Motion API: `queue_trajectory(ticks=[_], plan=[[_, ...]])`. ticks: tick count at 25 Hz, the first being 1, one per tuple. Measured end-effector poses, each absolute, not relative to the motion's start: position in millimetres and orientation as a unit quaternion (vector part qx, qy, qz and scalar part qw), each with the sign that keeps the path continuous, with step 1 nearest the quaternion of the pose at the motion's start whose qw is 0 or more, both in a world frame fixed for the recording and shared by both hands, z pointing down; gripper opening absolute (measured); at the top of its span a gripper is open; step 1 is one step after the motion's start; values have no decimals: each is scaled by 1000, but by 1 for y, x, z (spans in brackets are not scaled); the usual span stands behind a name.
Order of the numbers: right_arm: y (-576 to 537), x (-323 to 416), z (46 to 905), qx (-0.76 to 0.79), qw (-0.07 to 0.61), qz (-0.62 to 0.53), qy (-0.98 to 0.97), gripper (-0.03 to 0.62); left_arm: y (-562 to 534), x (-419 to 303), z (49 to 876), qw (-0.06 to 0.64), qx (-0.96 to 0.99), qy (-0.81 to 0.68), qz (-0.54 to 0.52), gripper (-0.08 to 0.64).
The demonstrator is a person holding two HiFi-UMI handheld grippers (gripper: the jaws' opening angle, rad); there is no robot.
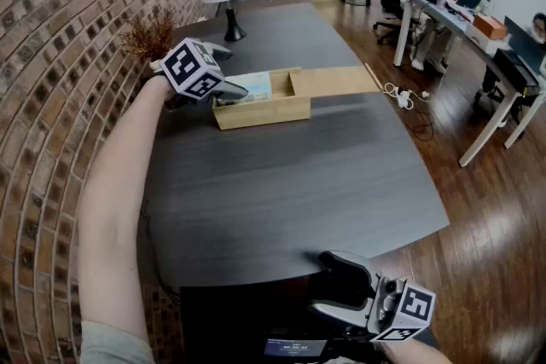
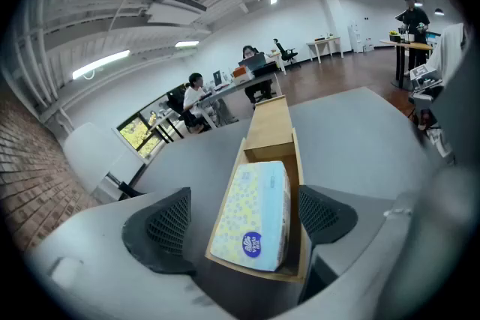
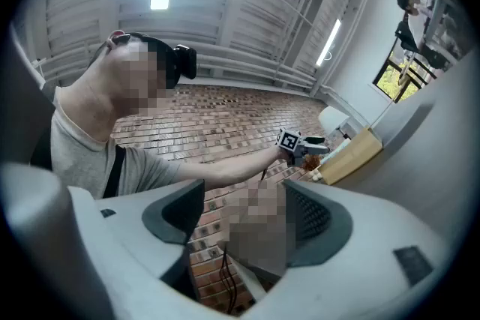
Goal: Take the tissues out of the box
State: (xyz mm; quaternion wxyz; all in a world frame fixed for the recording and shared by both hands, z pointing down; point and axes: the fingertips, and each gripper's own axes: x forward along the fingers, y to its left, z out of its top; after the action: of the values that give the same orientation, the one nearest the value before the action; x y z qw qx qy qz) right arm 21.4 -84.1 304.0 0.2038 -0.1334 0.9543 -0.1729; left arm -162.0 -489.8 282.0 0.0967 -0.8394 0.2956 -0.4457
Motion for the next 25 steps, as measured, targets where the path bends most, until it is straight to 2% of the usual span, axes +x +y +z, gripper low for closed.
queue_trajectory(ticks=[7, 9, 13, 16, 20, 25], plan=[[-93, 22, 295, -135, 214, -182, 950, 330, -507, -160, 320, 55, -826, 235, -510, 432], [-97, 24, 297, -139, 215, -185, 949, 330, -503, -157, 325, 41, -828, 210, -519, 384], [-101, 26, 296, -140, 217, -186, 948, 330, -501, -152, 336, 12, -823, 183, -537, 350], [-102, 27, 295, -144, 217, -180, 949, 330, -500, -153, 342, -13, -821, 175, -544, 354], [-103, 28, 295, -145, 216, -177, 949, 330, -501, -152, 340, 3, -819, 172, -548, 353], [-99, 24, 292, -135, 219, -190, 947, 330, -499, -151, 338, 68, -817, 173, -545, 324]])
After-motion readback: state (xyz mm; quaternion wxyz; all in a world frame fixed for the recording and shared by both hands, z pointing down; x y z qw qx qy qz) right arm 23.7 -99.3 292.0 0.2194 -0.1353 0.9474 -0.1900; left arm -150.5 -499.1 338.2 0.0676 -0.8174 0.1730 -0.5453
